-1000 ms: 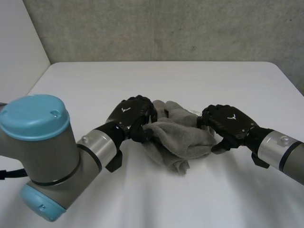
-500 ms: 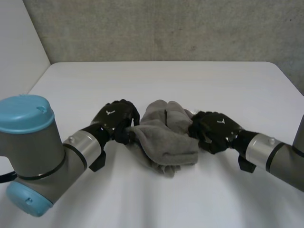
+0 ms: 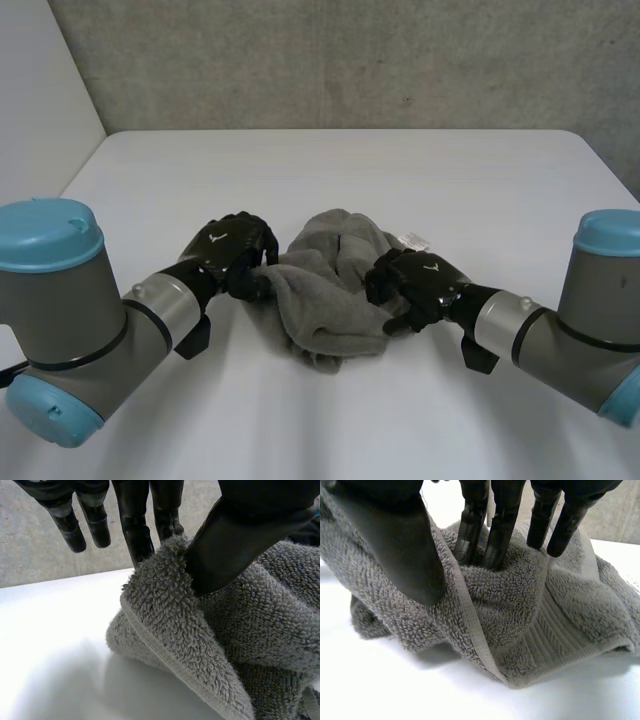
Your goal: Fold the towel.
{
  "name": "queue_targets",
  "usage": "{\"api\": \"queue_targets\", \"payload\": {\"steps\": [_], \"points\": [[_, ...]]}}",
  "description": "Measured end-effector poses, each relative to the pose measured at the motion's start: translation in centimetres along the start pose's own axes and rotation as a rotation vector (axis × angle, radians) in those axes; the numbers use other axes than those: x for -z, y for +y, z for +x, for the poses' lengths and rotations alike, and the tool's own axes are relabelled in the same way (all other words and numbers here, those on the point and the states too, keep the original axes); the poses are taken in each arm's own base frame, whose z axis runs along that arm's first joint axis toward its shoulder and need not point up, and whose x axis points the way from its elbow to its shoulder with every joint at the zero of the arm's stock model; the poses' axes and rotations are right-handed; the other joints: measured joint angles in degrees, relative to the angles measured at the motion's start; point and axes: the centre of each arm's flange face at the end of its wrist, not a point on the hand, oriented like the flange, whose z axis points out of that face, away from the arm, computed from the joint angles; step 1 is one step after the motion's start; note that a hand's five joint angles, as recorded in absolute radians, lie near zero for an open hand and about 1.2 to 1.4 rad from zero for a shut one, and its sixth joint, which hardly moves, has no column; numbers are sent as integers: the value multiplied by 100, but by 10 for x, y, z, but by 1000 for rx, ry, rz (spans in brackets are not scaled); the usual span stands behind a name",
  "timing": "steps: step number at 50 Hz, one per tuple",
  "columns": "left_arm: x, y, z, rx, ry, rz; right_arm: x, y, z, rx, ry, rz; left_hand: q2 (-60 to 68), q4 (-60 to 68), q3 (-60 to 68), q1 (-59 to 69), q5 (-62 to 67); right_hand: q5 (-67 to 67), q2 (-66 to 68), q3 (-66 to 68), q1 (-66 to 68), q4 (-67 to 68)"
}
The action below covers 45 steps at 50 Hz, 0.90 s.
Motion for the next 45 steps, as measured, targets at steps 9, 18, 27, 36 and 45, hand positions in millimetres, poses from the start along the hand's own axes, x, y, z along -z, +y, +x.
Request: {"api": "queue_targets", "payload": {"steps": [9,18,27,36,45], "points": [[-1,0,-2,1,-4,3,-7,6,4,9,43,7,0,0,0,0,0,2580,2038,0,2470,0],[-25,-24,-9,-50,5,87,-18,-37,5,86,17,110,0,0,0,4,0,2629,2086,0,2471,0],[-43,-176,-18,-260,-6,493,13,-231,-17,402,57,601,10,0,0,8,0,2629,2088,0,2473,0],[24,-275,5,-385,-3,834,66,-290,-38,544,158,885,10,0,0,8,0,2630,2287,0,2473,0],[6,-160,-21,-321,42,499,36,-166,-28,511,116,532,29,0,0,9,0,2665,2338,0,2473,0]]}}
